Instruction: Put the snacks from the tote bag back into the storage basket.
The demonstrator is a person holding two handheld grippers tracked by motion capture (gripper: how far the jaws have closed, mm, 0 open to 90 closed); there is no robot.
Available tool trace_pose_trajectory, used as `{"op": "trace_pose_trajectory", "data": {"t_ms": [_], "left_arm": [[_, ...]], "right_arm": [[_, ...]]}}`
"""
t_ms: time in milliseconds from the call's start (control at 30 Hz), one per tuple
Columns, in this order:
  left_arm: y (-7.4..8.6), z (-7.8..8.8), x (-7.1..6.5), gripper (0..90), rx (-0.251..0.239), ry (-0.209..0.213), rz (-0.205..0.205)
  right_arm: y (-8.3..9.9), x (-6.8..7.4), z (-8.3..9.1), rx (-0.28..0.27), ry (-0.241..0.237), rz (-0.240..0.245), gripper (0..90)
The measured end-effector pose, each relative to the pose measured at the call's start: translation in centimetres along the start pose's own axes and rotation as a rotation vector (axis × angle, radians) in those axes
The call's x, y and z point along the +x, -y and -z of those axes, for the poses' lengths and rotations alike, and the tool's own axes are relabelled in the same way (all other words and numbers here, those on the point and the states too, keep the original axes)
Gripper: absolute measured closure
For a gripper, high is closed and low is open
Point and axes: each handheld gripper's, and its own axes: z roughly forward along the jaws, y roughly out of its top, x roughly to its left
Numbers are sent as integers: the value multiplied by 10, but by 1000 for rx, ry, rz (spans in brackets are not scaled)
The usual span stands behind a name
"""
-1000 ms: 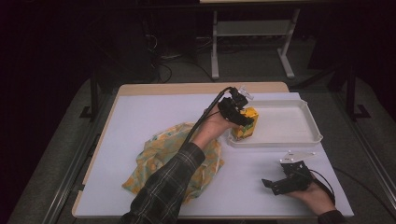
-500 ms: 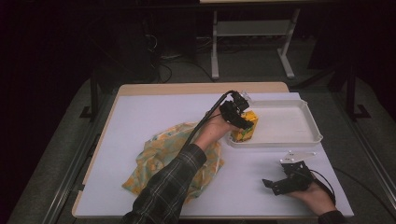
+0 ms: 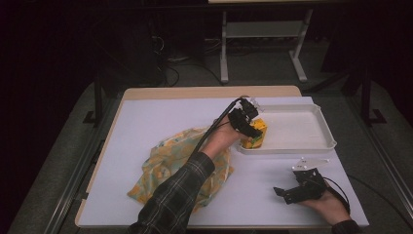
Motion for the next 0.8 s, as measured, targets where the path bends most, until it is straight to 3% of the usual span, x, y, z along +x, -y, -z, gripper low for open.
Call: {"op": "trace_pose_trajectory", "data": {"t_ms": [267,367,633,800], "left_arm": [[5,1,1,503,8,13,7],[6,5,0,460,5,4,4],[11,27,1,370,-11,14,18],[18,48,3,346,-54,13,39]], "right_arm": [[0,0,1,-1,0,-5,0],[0,0,2,4,-2,-13,0],[0,0,4,10,-2,-8,0],[-2,1,6,9,-4,-4,0]]}}
